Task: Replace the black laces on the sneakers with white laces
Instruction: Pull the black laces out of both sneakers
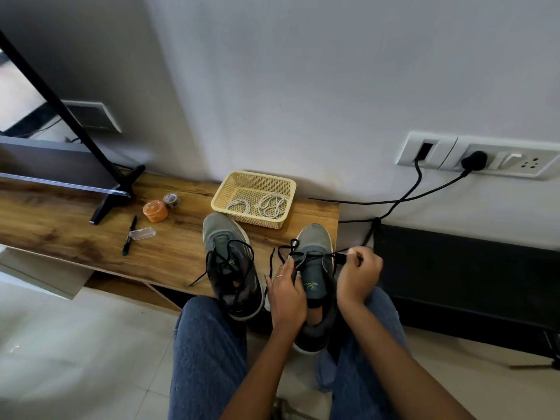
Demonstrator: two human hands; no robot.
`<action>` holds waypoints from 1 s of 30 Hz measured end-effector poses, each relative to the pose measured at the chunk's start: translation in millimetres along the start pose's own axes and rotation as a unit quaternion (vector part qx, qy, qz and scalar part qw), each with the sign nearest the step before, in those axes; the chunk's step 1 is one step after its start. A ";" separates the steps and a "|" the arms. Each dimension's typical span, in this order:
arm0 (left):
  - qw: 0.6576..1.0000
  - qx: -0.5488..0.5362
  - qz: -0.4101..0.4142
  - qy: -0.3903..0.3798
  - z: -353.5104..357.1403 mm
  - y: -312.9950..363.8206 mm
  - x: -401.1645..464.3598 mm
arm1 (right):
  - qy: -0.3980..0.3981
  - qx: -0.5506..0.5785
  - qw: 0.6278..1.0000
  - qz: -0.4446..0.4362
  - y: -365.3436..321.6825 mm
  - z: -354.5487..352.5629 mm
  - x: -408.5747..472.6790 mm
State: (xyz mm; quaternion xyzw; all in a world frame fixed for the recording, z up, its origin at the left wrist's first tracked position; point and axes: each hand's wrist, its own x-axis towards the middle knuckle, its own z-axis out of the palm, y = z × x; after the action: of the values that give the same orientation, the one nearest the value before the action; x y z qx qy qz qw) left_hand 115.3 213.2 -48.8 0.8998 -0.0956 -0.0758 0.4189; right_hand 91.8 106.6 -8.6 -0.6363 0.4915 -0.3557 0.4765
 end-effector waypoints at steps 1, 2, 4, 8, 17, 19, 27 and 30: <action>1.000 0.001 0.000 -0.001 0.1 0.1 0.2 | 0.045 0.030 0.996 0.068 -1.4 0.8 2.9; 1.000 0.003 0.000 -0.002 0.2 0.2 0.2 | 0.075 0.050 0.988 0.126 -2.1 0.8 6.2; 1.000 0.006 0.001 -0.003 -0.1 0.7 -0.2 | 0.068 0.036 0.983 0.169 -2.7 -0.4 11.5; 1.000 0.006 -0.001 0.001 -1.1 -1.2 -0.5 | -0.057 -0.117 0.991 0.013 -7.0 -3.5 7.5; 1.000 0.014 -0.006 -0.020 -5.3 5.6 -3.8 | -0.293 -0.457 0.758 -0.362 2.3 13.1 -3.7; 1.000 0.017 -0.005 -0.024 -5.8 4.9 -3.4 | -0.283 -0.462 0.757 -0.366 7.5 18.0 -5.8; 0.999 -0.037 -0.037 -0.009 -3.3 7.8 -5.7 | -0.204 -0.142 0.934 -0.256 15.7 15.6 -12.3; 0.994 -0.075 -0.076 0.005 -4.0 5.3 -4.9 | -0.080 -0.038 0.985 -0.147 -2.3 10.4 -3.6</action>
State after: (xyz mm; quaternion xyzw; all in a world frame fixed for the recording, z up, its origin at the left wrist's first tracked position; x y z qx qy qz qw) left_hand 110.8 213.9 -41.9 0.8711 -0.0188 -0.1095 0.4784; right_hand 101.0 112.9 -9.3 -0.7457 0.3661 -0.3512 0.4319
